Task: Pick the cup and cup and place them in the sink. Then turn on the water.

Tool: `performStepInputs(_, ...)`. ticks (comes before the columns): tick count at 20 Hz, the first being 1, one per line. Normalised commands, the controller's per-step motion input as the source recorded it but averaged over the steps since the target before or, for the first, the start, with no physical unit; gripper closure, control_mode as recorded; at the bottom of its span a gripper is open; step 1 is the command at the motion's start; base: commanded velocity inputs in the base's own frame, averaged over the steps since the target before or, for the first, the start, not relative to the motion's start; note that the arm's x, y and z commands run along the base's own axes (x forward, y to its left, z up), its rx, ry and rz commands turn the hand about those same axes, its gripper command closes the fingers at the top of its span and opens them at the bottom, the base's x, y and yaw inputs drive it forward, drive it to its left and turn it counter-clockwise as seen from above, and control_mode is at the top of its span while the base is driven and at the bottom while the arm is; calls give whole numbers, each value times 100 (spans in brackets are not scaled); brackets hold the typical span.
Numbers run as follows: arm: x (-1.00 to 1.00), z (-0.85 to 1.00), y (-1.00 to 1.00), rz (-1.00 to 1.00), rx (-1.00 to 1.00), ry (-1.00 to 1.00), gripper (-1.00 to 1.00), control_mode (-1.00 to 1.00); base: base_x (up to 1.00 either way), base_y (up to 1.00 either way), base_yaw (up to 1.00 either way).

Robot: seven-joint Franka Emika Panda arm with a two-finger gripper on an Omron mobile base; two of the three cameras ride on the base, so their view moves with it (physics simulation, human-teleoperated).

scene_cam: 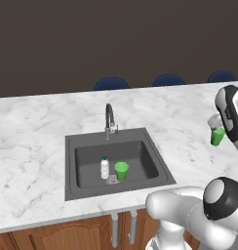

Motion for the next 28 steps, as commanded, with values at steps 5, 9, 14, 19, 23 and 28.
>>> performStepInputs(5,8,-7,-30,-7,0,0,-100,-100,0,0,0)
performStepInputs(9,31,-14,-26,-7,0,0,-100,-100,0,0,0)
performStepInputs(14,29,-15,-32,-6,0,0,-100,-100,0,0,0)
performStepInputs(19,21,-9,-32,-1,0,1,-100,-100,0,0,0)
performStepInputs(23,21,-15,-8,0,0,0,-100,-100,0,0,0)
performStepInputs(28,19,-23,0,0,0,2,-100,-100,0,0,0)
